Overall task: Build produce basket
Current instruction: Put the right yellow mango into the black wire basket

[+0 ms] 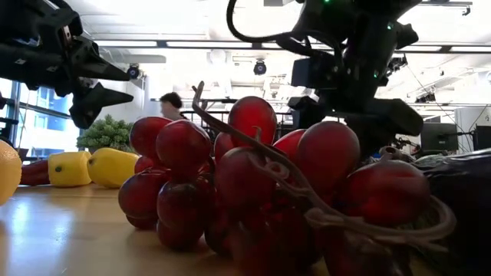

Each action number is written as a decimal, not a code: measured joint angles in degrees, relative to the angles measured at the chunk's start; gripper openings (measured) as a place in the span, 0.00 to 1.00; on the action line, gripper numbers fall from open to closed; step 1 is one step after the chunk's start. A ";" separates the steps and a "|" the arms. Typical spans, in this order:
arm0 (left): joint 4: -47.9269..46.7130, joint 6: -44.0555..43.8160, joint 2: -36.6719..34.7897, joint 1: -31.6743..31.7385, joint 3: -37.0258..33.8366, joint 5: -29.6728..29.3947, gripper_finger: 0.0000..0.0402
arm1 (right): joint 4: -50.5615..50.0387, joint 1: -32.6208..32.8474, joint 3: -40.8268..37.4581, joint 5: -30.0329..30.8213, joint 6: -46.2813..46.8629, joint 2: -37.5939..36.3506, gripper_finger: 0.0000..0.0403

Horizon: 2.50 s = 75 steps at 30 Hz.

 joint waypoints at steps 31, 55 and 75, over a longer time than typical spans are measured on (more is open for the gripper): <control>0.27 -1.03 0.02 0.00 -0.02 0.04 0.46 | -17.12 3.17 9.56 6.47 30.47 -1.73 0.55; 0.31 -0.24 0.02 0.11 -0.01 7.53 0.77 | -26.63 -9.12 30.74 14.32 39.08 -1.73 0.55; 0.13 -0.89 0.02 0.11 -0.02 2.01 0.81 | -20.96 -31.48 33.59 8.03 37.64 1.48 0.55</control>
